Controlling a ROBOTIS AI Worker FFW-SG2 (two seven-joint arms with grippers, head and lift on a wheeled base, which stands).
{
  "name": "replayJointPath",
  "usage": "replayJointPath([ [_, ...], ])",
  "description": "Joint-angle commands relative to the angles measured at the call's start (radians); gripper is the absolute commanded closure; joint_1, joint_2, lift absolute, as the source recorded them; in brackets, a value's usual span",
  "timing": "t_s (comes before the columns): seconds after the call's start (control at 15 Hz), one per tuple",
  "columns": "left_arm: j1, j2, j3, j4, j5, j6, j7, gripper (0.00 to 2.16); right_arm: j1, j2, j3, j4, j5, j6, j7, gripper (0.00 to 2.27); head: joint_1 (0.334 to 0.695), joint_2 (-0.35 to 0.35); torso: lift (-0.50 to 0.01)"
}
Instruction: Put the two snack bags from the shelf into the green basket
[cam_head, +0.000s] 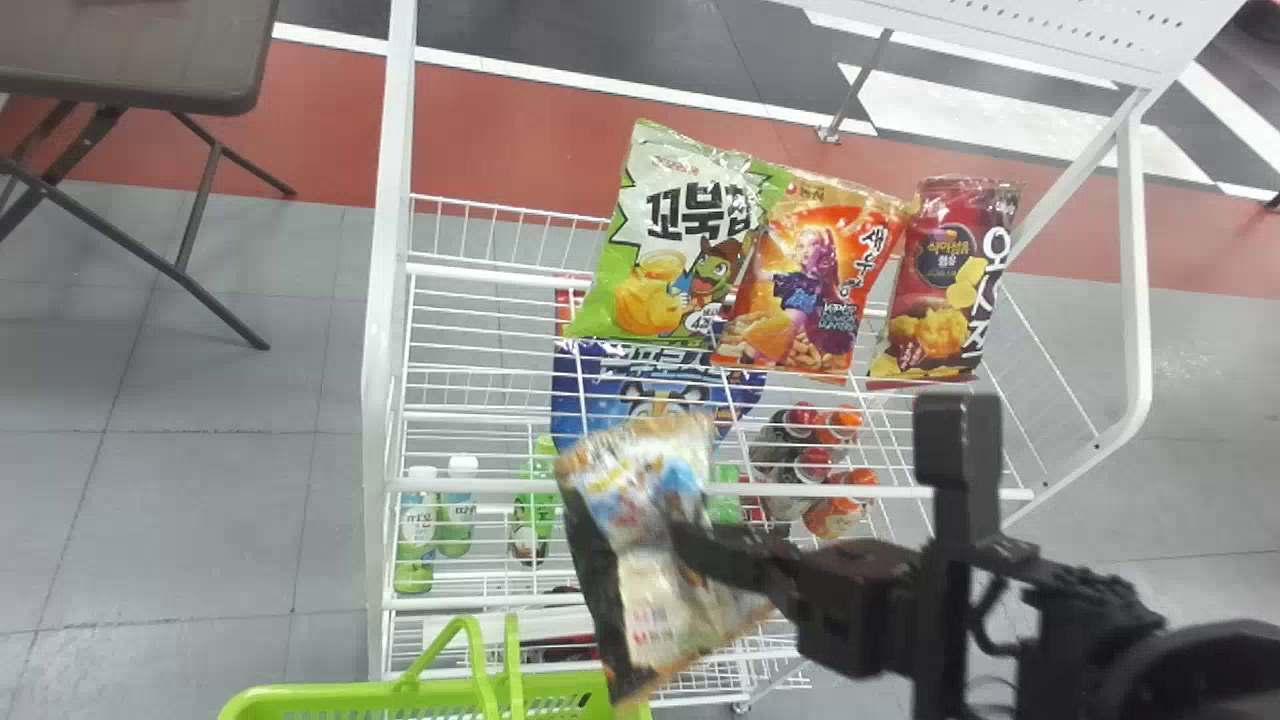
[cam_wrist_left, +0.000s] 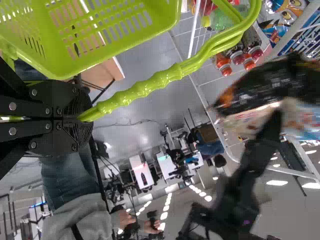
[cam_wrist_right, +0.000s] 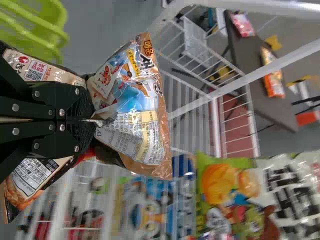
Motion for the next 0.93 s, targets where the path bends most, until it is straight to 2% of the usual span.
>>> replayJointPath([
  [0.0,0.000,-0.002,0.000,-0.013,0.000,0.009,0.001,2.13,0.016,0.012,-0.107,-0.048,0.010,0.074,0.082,2.22,0.695,-0.350,-0.006],
  [0.13,0.000,-0.003,0.000,-0.024,-0.002,0.015,0.004,2.13,0.050,0.018,-0.142,-0.048,0.015,0.074,0.151,2.22,0.695,-0.350,-0.006],
  [0.33,0.000,-0.008,0.000,-0.027,-0.005,0.019,0.004,2.13,0.100,0.018,-0.098,-0.014,0.070,0.074,0.164,2.22,0.695,-0.350,-0.006],
  [0.8,0.011,-0.007,0.000,-0.056,-0.005,0.028,0.001,2.13,0.114,-0.003,0.269,0.164,0.266,0.074,0.137,2.22,0.695,-0.350,-0.006],
  [0.87,0.012,-0.007,0.000,-0.059,-0.005,0.031,0.001,2.13,0.110,-0.009,0.309,0.183,0.269,0.074,0.125,2.22,0.695,-0.350,-0.006],
])
